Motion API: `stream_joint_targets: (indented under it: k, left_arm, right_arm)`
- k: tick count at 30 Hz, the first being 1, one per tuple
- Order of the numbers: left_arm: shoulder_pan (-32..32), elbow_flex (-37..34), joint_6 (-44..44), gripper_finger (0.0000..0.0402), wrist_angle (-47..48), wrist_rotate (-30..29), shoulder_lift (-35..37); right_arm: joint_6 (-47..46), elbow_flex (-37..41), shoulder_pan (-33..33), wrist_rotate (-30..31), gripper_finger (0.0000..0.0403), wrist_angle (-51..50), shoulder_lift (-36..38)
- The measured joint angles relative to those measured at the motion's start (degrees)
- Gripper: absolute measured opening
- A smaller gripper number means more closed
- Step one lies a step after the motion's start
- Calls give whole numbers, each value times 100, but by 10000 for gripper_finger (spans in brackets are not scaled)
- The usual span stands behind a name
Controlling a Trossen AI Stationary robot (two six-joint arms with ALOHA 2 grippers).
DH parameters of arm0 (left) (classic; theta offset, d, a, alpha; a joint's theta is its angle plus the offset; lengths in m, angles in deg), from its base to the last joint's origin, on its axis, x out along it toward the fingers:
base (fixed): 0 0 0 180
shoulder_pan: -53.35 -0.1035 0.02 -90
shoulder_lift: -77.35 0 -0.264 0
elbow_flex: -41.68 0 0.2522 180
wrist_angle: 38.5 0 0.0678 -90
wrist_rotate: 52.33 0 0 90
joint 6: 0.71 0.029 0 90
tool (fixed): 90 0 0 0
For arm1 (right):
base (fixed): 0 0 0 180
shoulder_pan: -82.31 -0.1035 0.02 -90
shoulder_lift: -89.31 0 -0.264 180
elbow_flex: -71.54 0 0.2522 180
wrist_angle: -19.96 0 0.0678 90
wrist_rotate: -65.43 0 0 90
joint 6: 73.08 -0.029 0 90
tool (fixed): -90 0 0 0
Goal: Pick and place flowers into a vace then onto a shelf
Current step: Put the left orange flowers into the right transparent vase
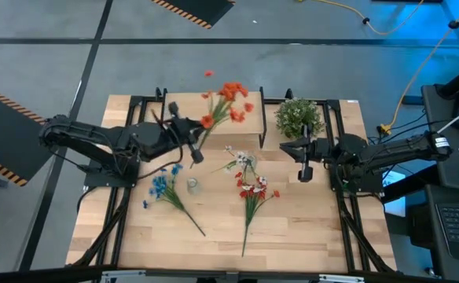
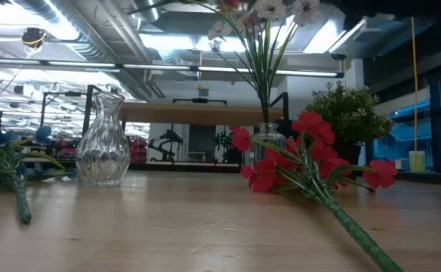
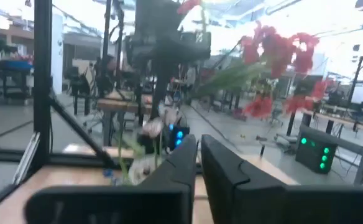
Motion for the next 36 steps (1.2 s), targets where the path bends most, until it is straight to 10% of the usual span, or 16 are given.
stream_joint_targets:
  k: [16,36]
  left_arm:
    - [-268,-2,1233,3,-2025,1996,-519]
    - [-332,-2,1460,3,-2702,3019,-517]
  right_arm:
    - [130,-1930,2,-135,164,-529,-1817]
    - [333,-2894,33,-170,182,145,-3191]
